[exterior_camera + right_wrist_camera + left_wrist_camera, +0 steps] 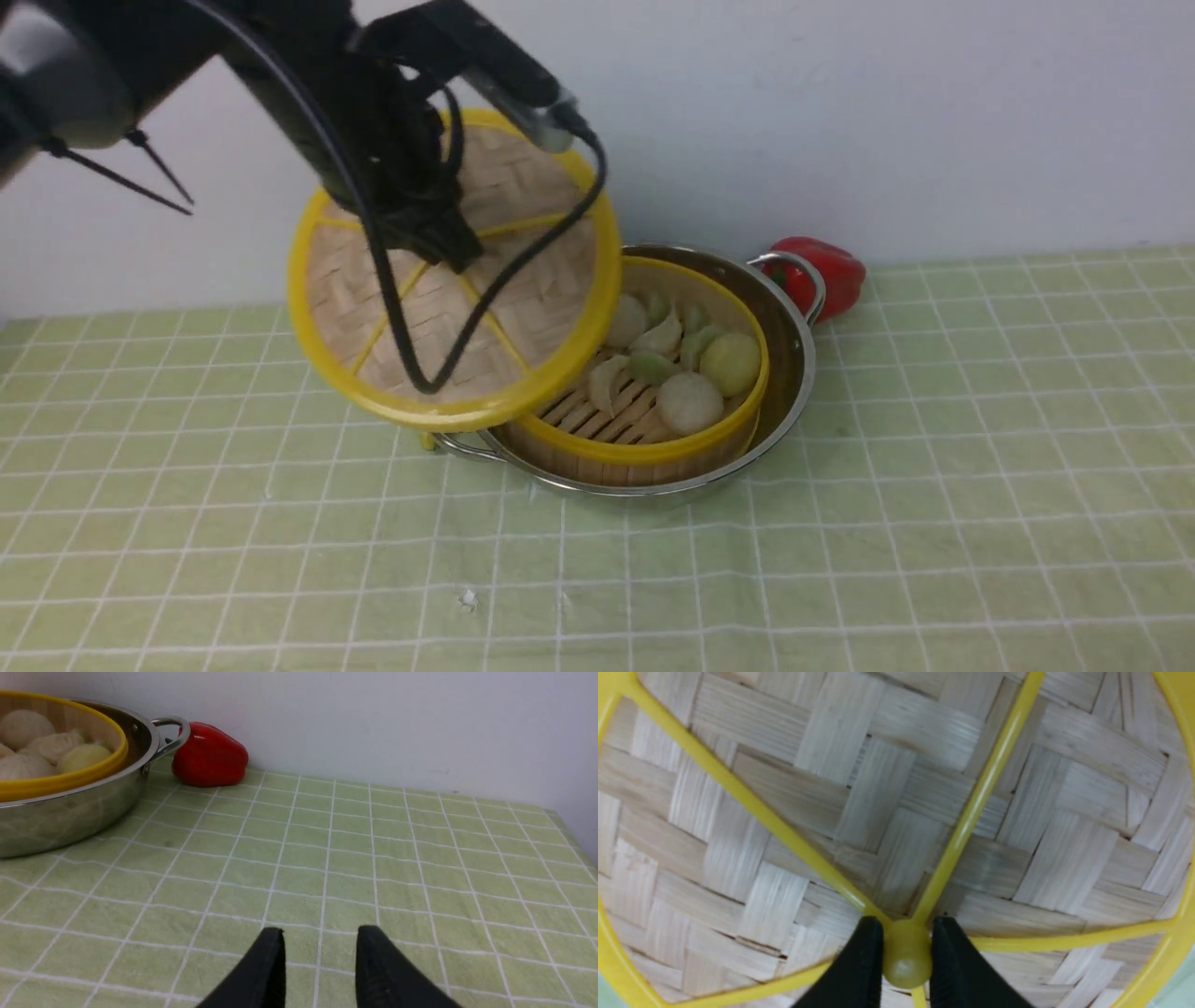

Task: Place the steamer in the pot on the green tablecloth, and put the lid on the steamer.
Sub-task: 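Place the yellow bamboo steamer lid onto the steamer in the pot with the left gripper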

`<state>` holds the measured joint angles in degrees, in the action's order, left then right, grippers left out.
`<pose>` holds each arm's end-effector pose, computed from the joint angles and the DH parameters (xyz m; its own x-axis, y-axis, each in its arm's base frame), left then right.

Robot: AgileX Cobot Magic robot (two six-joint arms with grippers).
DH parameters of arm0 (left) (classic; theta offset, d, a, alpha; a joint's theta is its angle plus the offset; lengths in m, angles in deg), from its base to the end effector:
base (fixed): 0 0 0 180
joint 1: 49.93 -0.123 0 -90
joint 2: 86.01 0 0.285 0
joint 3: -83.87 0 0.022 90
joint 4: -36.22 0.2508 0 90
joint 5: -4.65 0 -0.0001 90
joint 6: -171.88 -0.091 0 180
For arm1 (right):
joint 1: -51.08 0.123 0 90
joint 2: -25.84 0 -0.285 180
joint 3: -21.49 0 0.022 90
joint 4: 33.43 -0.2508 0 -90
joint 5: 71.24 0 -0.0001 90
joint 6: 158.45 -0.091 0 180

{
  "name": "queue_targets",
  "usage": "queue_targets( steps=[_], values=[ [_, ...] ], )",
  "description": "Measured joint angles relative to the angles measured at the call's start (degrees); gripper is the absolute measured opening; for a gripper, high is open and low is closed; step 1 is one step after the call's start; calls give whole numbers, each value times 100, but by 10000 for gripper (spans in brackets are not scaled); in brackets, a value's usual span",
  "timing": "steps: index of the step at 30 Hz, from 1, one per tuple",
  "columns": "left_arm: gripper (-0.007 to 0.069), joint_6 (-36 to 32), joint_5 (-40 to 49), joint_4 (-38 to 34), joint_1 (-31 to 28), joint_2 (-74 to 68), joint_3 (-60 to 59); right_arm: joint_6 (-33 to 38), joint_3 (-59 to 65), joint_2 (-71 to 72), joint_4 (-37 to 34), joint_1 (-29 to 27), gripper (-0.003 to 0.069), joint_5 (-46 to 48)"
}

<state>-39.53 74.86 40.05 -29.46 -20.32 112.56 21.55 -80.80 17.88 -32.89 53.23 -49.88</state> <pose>0.3794 -0.1355 0.3409 -0.5434 0.7785 -0.3141 0.7351 0.6220 0.2698 0.0531 0.0017 0.1766 -0.2923 -0.0198 -0.9561 -0.0368 0.9993 -0.0094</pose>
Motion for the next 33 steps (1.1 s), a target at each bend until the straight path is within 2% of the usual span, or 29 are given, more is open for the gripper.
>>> queue_targets(
  steps=[4,10,19,33],
  values=[
    [117,-192,-46,130,495,-349,170,0,0,0,0,0,239,0],
    [117,-198,-442,515,770,-776,194,0,0,0,0,0,239,0],
    [117,-197,-1206,470,804,-954,194,0,0,0,0,0,240,0],
    [117,-435,-1334,144,804,-1118,205,0,0,0,0,0,240,0]
  ],
)
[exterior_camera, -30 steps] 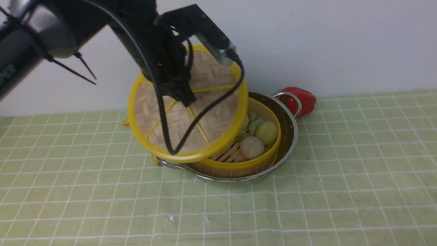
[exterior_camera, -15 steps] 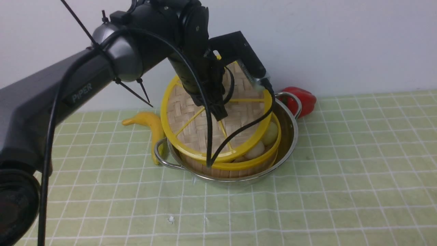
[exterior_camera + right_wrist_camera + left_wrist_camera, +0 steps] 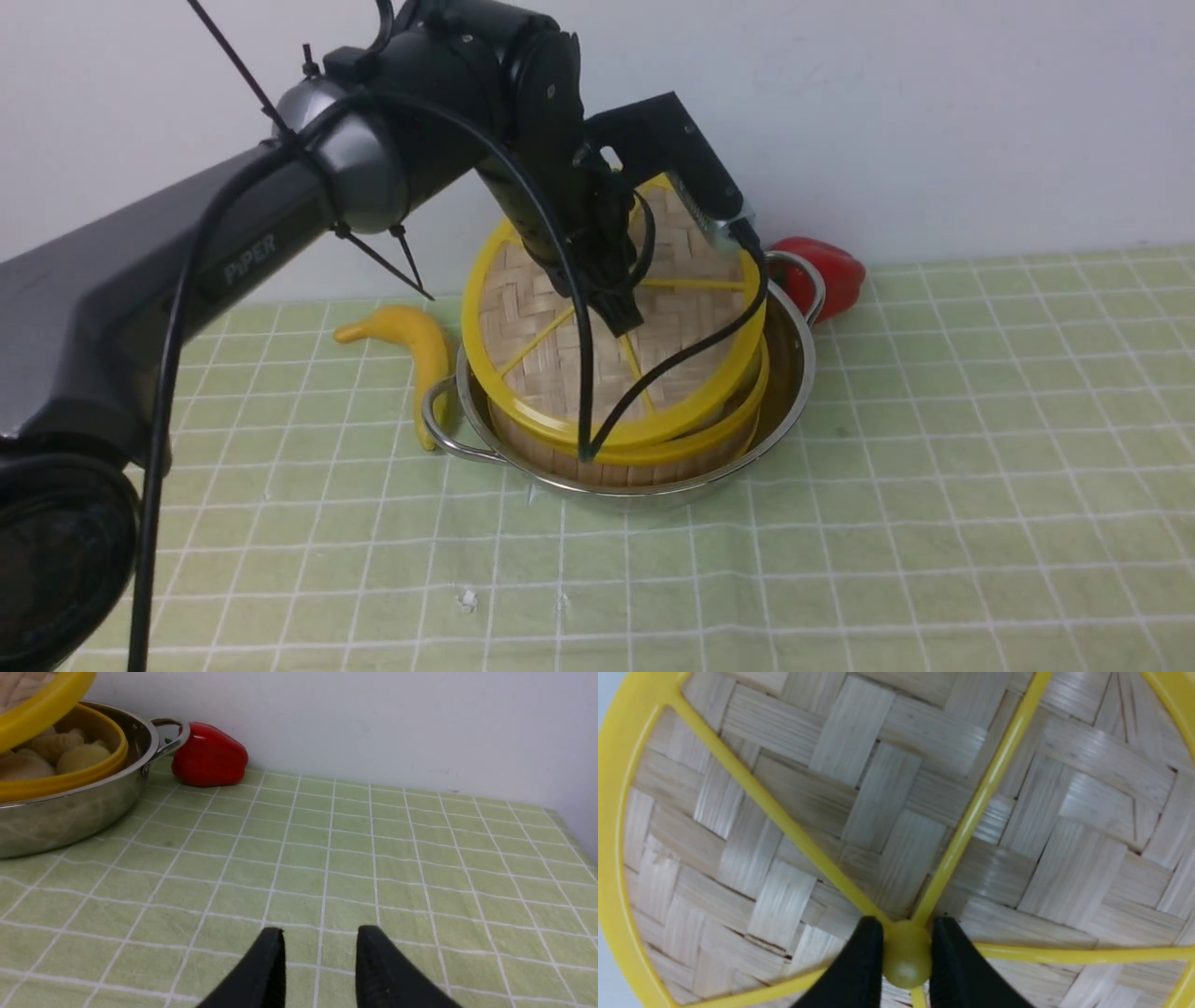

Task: Place the steamer in the pot on the green tablecloth, and put the lid on the steamer.
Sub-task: 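Place the yellow bamboo steamer lid onto the steamer in the pot with the left gripper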

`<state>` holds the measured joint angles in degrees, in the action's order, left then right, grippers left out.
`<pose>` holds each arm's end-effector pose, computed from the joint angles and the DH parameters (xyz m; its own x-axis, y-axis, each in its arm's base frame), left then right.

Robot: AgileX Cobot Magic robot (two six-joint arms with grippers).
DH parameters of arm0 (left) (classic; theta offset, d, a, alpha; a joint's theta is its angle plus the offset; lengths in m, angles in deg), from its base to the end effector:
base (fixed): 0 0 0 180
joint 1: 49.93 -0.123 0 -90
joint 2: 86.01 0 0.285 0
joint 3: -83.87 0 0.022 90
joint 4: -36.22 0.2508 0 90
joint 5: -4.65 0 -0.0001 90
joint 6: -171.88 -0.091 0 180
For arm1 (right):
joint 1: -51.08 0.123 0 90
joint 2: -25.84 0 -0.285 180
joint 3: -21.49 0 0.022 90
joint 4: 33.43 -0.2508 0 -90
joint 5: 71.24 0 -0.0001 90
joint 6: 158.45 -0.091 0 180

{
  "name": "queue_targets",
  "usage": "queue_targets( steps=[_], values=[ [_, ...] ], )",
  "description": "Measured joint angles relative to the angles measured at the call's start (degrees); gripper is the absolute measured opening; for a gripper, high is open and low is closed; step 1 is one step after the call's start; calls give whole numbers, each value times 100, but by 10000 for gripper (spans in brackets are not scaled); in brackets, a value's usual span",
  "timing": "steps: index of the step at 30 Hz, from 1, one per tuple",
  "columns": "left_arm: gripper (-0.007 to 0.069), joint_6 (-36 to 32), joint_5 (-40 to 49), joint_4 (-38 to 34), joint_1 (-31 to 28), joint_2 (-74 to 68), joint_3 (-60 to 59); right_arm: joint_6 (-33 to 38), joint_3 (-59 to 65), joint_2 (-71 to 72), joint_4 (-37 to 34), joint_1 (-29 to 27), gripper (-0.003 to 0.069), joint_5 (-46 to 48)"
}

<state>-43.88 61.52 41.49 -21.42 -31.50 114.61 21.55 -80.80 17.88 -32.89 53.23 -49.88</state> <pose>0.4079 -0.2136 0.2764 -0.3261 0.8857 -0.3303 0.8288 0.4360 0.3507 0.0531 0.0017 0.1766 -0.2923 -0.0198 -0.9561 -0.0368 0.9993 -0.0094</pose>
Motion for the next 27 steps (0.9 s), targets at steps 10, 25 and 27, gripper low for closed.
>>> queue_targets(
  steps=[10,25,27],
  values=[
    [117,-250,-148,-35,0,-170,6,0,0,0,0,0,240,-5],
    [117,-712,-460,-232,0,-267,6,0,0,0,0,0,240,-5],
    [117,-736,-477,-231,0,-267,6,0,0,0,0,0,240,-5]
  ],
)
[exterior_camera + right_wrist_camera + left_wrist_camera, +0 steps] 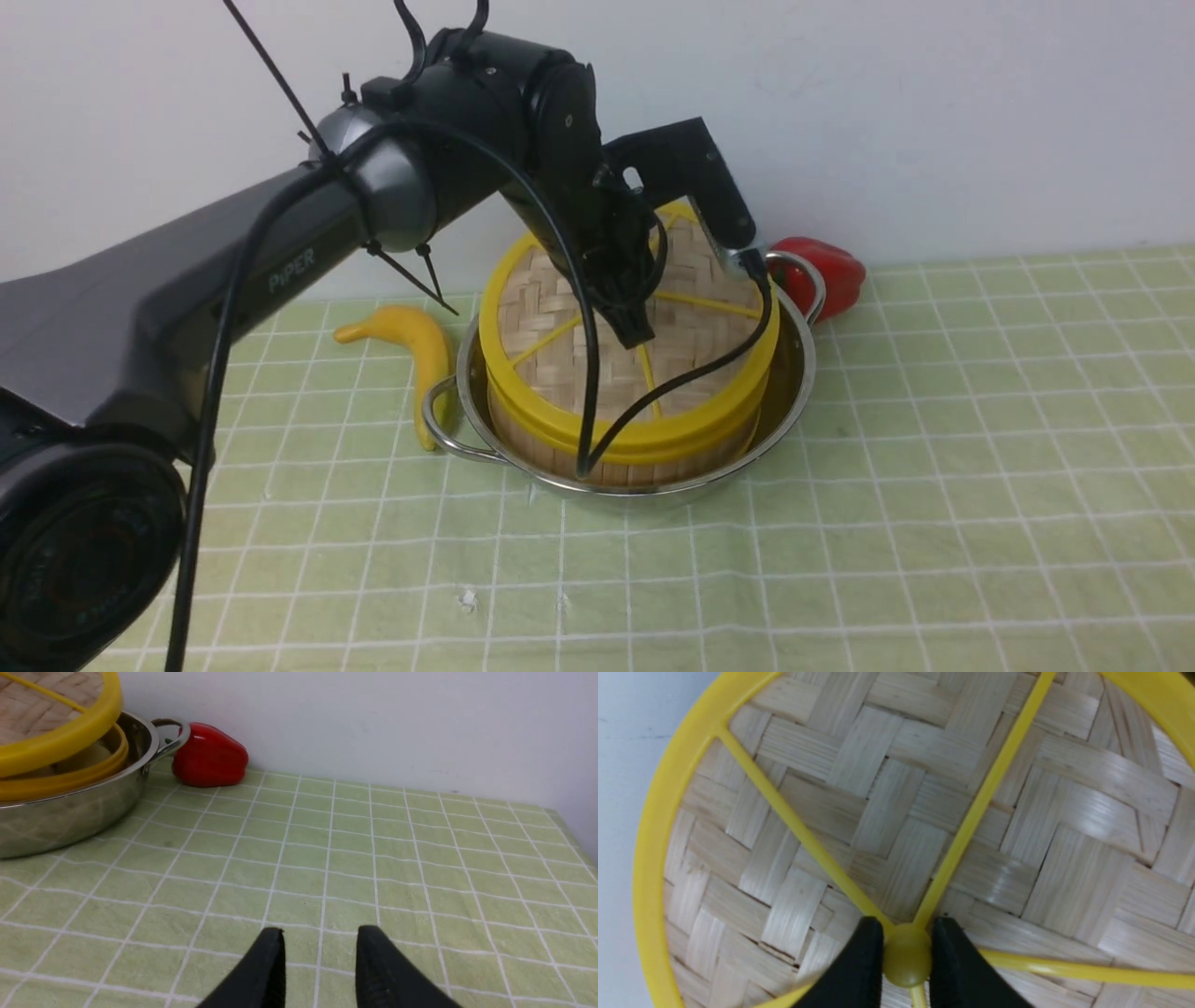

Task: Place the steamer in the pot on the green tablecloth, and put the lid on the steamer.
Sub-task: 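Place the yellow bamboo steamer lid onto the steamer in the pot with the left gripper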

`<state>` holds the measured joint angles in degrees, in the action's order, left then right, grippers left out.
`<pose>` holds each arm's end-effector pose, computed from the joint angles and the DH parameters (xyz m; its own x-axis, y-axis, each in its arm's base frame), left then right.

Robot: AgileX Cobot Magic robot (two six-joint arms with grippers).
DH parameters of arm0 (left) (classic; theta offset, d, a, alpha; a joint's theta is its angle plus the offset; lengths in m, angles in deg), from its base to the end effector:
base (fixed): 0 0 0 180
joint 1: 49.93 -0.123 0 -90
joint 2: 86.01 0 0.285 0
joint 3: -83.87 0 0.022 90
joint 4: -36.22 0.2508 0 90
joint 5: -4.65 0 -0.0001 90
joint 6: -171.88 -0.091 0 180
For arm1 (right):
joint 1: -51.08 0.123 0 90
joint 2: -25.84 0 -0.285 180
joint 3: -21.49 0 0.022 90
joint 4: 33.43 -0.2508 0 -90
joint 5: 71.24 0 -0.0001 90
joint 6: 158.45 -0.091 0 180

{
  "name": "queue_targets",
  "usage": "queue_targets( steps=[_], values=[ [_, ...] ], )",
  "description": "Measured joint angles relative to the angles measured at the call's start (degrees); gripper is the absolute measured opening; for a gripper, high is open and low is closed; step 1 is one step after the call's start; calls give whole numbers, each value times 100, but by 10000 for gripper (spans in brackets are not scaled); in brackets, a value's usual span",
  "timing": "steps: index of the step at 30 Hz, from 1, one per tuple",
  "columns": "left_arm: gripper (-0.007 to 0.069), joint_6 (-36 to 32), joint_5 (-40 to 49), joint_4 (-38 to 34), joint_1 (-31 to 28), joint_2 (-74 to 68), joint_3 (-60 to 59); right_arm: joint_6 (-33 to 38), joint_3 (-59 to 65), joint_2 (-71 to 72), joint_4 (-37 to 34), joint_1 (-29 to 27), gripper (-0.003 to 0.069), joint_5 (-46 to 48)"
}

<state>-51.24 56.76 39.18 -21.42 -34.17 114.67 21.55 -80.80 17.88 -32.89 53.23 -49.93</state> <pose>0.4181 -0.2229 0.2584 -0.2116 0.9181 -0.3352 0.8591 0.3382 0.3841 0.0531 0.0017 0.1767 -0.2915 -0.0197 -0.9564 -0.0368 0.9993 -0.0094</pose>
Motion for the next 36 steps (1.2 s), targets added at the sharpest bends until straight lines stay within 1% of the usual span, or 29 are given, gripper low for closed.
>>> queue_targets(
  steps=[23,25,26,27,28,29,30,31,32,33,34,35,36],
  values=[
    [117,0,-283,14,0,-359,5,0,0,0,0,0,240,0],
    [132,0,-283,26,0,-359,5,0,0,0,0,0,240,0],
    [164,0,-290,61,0,-359,12,0,0,0,0,0,240,0],
    [164,0,-290,66,0,-359,12,0,0,0,0,0,240,0],
    [239,0,-295,98,0,-359,18,0,0,0,0,0,240,0],
    [281,0,-295,108,0,-359,18,0,0,0,0,0,240,0],
    [339,0,-295,108,0,-353,18,0,0,0,0,0,240,0],
    [363,0,-295,108,0,-343,18,0,0,0,0,0,240,0],
    [443,12,-287,119,0,-304,18,0,0,0,0,0,240,0],
    [454,15,-287,121,0,-296,18,0,0,0,0,0,240,0],
    [548,75,-275,156,0,-179,18,0,0,0,0,0,240,0],
    [557,84,-275,156,0,-179,18,0,0,0,0,0,240,0],
    [622,191,-257,173,0,-12,18,0,0,0,0,0,240,0]
  ],
)
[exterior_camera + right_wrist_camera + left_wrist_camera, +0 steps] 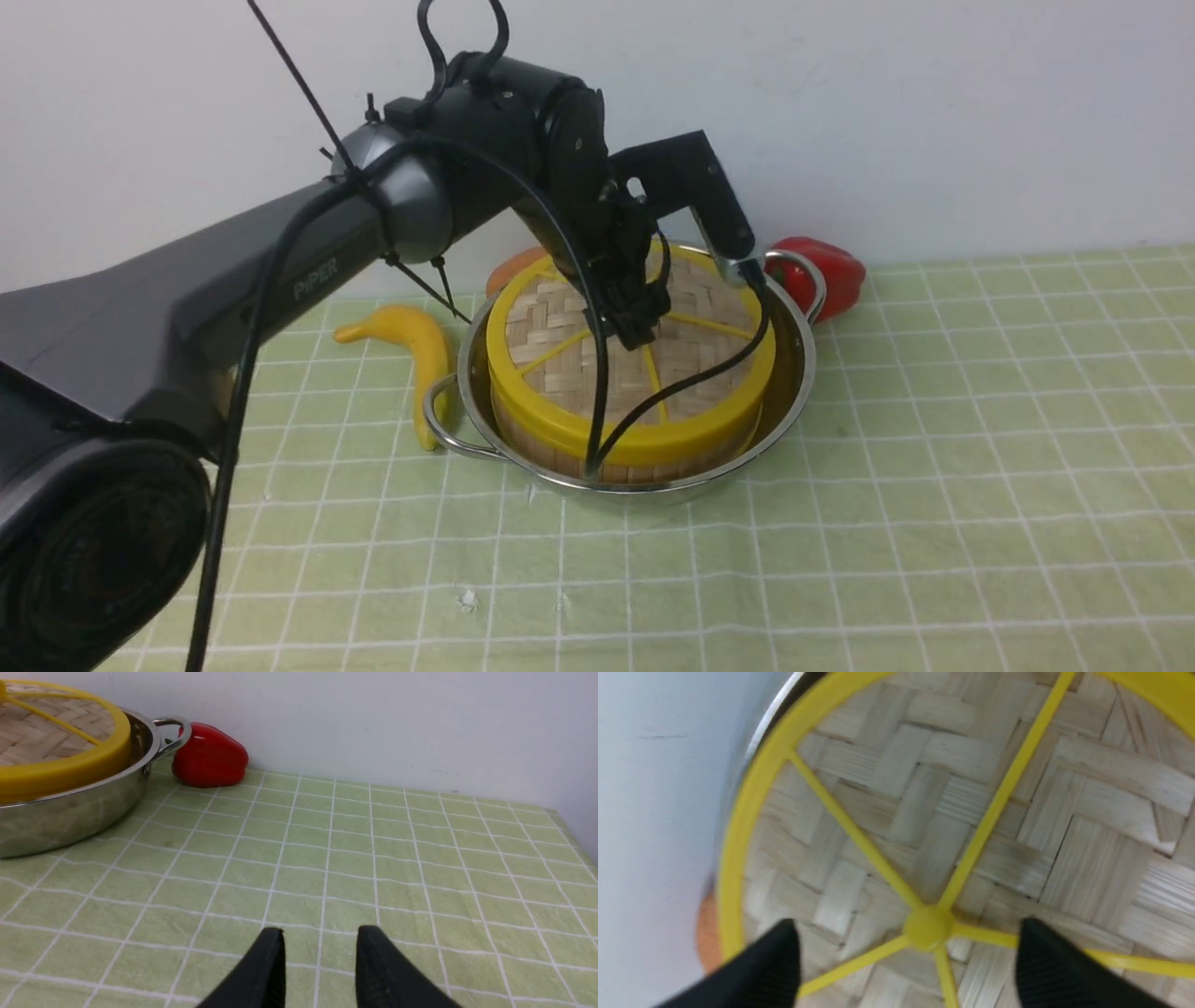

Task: Place the steamer in the pot on the green tablecloth, and put the lid on the steamer.
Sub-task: 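Place the yellow bamboo steamer lid onto the steamer in the pot with the left gripper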

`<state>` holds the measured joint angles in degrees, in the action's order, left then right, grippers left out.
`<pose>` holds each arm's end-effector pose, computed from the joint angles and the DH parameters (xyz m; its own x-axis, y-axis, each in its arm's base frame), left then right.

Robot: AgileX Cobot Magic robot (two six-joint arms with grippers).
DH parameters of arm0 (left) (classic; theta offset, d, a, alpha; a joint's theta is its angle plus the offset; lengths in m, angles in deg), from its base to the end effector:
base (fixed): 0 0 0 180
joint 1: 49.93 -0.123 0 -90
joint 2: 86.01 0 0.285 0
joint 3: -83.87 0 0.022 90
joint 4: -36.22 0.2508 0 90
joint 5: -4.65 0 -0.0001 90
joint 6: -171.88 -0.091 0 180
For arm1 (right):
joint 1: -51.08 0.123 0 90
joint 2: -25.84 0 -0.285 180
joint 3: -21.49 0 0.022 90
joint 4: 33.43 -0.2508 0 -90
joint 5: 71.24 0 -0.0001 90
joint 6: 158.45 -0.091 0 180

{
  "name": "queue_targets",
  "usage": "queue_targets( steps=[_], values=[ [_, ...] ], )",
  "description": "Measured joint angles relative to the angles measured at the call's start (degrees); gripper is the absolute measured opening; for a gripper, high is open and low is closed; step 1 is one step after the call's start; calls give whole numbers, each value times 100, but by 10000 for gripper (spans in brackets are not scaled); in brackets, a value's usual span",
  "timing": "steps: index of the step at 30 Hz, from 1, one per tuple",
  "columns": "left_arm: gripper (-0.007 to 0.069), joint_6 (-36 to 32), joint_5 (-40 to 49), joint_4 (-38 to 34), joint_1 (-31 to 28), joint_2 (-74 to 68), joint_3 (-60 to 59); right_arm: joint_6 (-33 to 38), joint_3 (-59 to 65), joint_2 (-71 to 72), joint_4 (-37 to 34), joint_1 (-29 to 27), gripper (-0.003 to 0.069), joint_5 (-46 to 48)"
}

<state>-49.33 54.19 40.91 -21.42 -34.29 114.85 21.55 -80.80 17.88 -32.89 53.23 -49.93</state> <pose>0.4226 -0.2231 0.2607 -0.2148 0.9093 -0.3564 0.8326 0.3612 0.4200 0.0531 0.0017 0.1767 -0.2915 -0.0197 -0.9564 -0.0368 0.9993 -0.0094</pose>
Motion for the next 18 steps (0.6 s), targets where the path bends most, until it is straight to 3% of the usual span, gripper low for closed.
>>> queue_targets(
  steps=[4,8,10,11,12,13,14,15,16,18],
  values=[
    [678,623,12,55,0,749,0,0,0,0,0,0,240,0],
    [631,1329,12,67,0,1555,0,0,0,0,0,0,240,0],
    [556,1686,98,104,0,1981,0,0,0,0,0,0,240,0],
    [480,1927,280,146,0,2242,2,0,0,0,0,0,240,0],
    [480,1927,311,155,0,2277,2,0,0,0,0,0,240,0],
    [356,2185,588,172,0,2537,7,0,0,0,0,0,240,0],
    [342,2211,668,177,0,2595,7,0,0,0,0,0,240,0],
    [206,2451,1035,179,0,2817,7,0,0,0,0,0,240,0],
    [192,2477,1121,179,0,2869,7,0,0,0,0,0,240,0],
    [58,2646,1465,183,0,3084,7,0,0,0,0,0,240,0]
  ],
)
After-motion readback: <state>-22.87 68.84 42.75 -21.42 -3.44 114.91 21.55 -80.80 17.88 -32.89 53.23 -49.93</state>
